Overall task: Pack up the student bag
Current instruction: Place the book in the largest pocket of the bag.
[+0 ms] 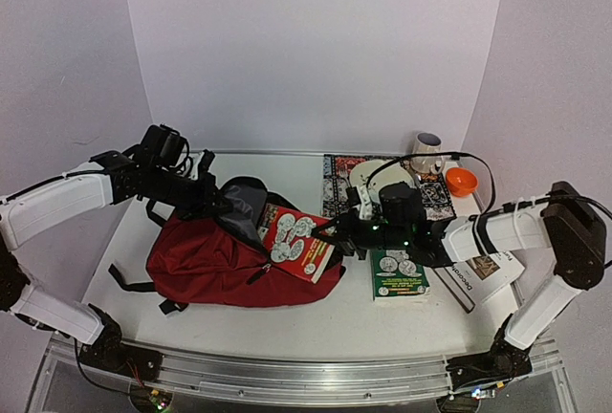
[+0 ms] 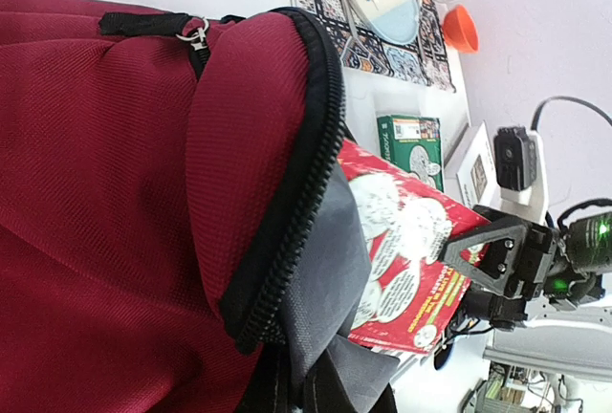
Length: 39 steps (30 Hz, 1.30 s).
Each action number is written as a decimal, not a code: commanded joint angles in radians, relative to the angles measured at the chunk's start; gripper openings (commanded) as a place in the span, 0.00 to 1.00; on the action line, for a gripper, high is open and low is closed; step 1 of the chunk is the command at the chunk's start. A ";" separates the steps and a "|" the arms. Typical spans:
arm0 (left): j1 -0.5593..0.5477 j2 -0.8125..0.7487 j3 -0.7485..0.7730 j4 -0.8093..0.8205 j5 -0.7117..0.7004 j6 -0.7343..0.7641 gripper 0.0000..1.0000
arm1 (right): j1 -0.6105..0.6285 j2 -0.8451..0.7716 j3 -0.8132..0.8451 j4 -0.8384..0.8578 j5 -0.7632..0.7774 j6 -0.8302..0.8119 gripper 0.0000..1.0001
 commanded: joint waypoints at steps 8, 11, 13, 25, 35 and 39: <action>-0.004 -0.064 0.055 0.071 0.101 0.059 0.00 | 0.056 0.251 0.313 0.127 -0.123 0.077 0.00; -0.005 -0.077 0.045 0.077 0.136 0.071 0.00 | 0.071 0.313 0.377 0.126 -0.130 0.087 0.00; -0.006 -0.086 0.037 0.079 0.157 0.079 0.00 | 0.077 0.353 0.422 0.119 -0.128 0.092 0.00; -0.010 -0.139 0.004 0.084 0.150 0.099 0.00 | 0.121 0.511 0.591 0.006 -0.004 0.064 0.00; -0.010 -0.148 -0.051 0.086 0.123 0.089 0.00 | 0.139 0.583 0.671 -0.173 0.063 -0.053 0.29; -0.010 -0.155 -0.077 0.086 0.088 0.086 0.00 | 0.141 0.539 0.655 -0.251 0.096 -0.117 0.48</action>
